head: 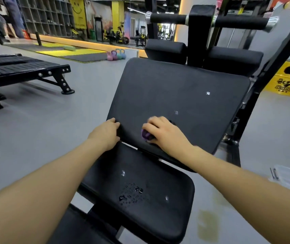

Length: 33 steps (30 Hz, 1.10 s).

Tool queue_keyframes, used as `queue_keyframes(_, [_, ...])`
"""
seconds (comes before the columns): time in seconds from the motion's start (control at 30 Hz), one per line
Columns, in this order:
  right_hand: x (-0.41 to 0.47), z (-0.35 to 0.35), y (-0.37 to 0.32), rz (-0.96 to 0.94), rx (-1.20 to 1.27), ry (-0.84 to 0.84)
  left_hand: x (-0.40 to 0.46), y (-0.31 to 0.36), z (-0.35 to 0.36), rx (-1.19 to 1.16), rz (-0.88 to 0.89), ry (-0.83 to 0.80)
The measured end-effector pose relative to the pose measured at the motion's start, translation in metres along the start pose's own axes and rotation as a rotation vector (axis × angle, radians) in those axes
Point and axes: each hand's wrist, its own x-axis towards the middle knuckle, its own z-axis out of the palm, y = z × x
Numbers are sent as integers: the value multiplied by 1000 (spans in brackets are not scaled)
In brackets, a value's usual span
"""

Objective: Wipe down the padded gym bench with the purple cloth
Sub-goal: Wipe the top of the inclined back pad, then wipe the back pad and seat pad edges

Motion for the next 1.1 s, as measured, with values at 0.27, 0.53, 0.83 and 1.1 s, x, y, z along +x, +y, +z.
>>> queue_keyframes(0.27, [55,-29,79,165,-104,-12,12,43,-13,-126,122,253])
queue_keyframes(0.53, [50,-31,61,308,50,-1,20,57,-10,-258,104,228])
queue_keyframes(0.83, [38,-74,75,312,328,-346,27,111,-35,-773,332,288])
queue_keyframes(1.1, [-8,-102,138,615,23,-27,25,134,-6,-392,518,303])
